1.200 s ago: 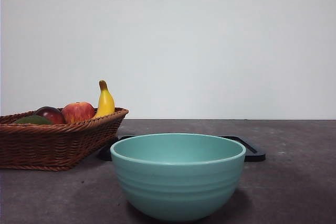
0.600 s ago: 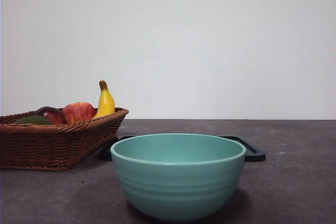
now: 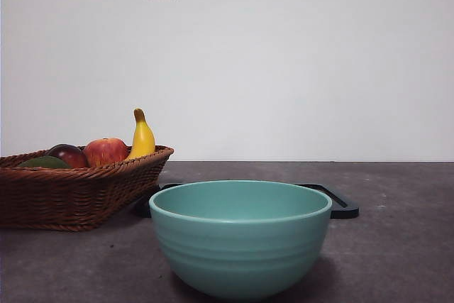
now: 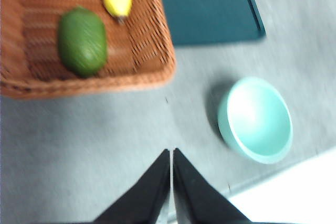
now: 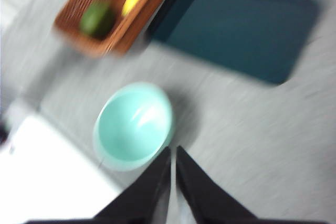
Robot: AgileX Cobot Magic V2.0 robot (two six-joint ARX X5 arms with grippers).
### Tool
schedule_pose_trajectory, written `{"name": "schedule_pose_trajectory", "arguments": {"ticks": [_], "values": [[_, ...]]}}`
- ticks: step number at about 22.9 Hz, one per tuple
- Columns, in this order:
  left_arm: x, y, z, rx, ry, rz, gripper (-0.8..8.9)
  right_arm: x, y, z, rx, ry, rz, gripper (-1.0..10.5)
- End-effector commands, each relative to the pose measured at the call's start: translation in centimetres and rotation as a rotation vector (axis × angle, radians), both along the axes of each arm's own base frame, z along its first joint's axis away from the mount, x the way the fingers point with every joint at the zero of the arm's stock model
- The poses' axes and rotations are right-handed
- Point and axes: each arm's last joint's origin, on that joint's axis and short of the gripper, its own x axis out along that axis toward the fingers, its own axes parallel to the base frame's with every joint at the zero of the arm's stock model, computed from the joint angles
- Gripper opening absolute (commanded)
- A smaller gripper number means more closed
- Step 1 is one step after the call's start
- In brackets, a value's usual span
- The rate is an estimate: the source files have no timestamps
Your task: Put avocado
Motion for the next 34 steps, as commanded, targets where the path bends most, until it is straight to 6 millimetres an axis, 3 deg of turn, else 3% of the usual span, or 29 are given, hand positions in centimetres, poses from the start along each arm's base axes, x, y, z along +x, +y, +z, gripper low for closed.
{"name": "schedule_pose_trajectory", "arguments": {"ticks": [1,7,9,11,14,16,26,34], "values": [[-0.2,-0.2,0.4,0.024,-0.010,-0.058,0.09,-0.2,0.8,0.3,-0.022,-0.013,0.094,0.1],[-0.5,-0.3,0.3,0.034,0.009,-0.083,0.10,-0.5,1.5,0.2,-0.029,-0.002,0.159,0.1],[-0.5,-0.3,0.3,0.034,0.007,-0.082,0.54,-0.5,1.5,0.2,-0.029,-0.002,0.159,0.5],[-0.5,-0.3,0.3,0.034,0.007,-0.082,1.48,-0.5,1.5,0.1,-0.028,-0.001,0.158,1.8],[-0.5,-0.3,0.3,0.034,0.006,-0.082,3.70,-0.5,1.5,0.2,-0.027,0.002,0.156,4.2],[-0.5,-0.3,0.3,0.034,0.005,-0.082,4.57,-0.5,1.5,0.1,-0.026,0.003,0.155,4.7],[1.1,-0.4,0.7,0.035,-0.045,-0.055,4.64,-0.5,1.5,0.2,-0.026,0.002,0.154,4.7],[5.9,-1.1,1.0,0.140,-0.048,0.001,4.63,-0.4,1.5,0.2,-0.021,-0.011,0.153,4.7]]}}
